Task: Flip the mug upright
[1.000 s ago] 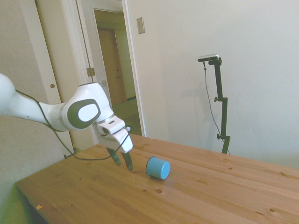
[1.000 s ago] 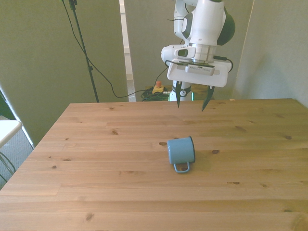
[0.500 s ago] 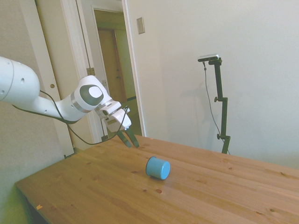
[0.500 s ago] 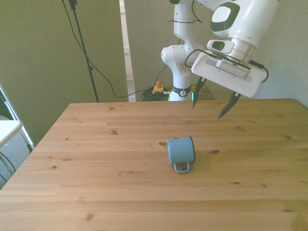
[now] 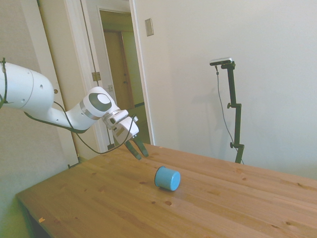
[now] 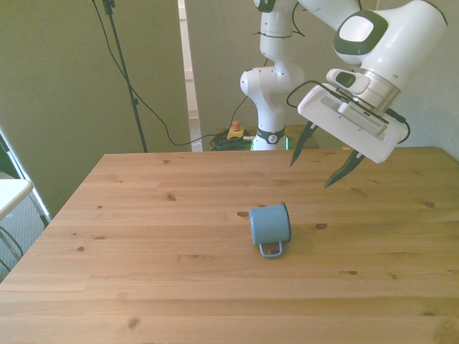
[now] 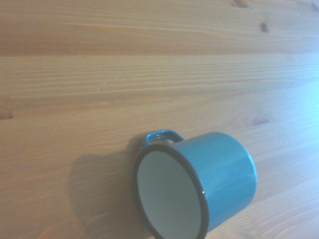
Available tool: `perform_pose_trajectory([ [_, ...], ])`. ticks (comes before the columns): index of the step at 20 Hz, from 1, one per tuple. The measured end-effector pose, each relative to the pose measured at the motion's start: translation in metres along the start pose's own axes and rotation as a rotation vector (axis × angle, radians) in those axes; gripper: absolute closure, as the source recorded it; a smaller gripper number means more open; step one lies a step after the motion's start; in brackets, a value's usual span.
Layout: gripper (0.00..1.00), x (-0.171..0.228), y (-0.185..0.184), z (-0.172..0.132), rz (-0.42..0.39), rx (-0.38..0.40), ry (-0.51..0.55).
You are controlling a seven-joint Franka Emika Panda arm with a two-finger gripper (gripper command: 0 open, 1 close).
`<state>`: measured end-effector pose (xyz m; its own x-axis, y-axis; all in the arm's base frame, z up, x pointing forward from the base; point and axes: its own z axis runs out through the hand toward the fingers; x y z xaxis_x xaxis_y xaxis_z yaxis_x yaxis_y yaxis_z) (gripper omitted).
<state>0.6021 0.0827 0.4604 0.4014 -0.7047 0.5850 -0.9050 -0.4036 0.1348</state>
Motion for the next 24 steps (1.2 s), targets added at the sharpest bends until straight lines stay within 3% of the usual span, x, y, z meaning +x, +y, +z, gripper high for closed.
perform_pose_trajectory([
  [7, 0.00, -0.044, -0.040, 0.036, -0.015, -0.062, 0.050],
  [13, 0.00, -0.049, -0.050, 0.072, -0.013, -0.110, 0.087],
  [24, 0.00, -0.029, -0.044, 0.074, 0.002, -0.158, 0.200],
])
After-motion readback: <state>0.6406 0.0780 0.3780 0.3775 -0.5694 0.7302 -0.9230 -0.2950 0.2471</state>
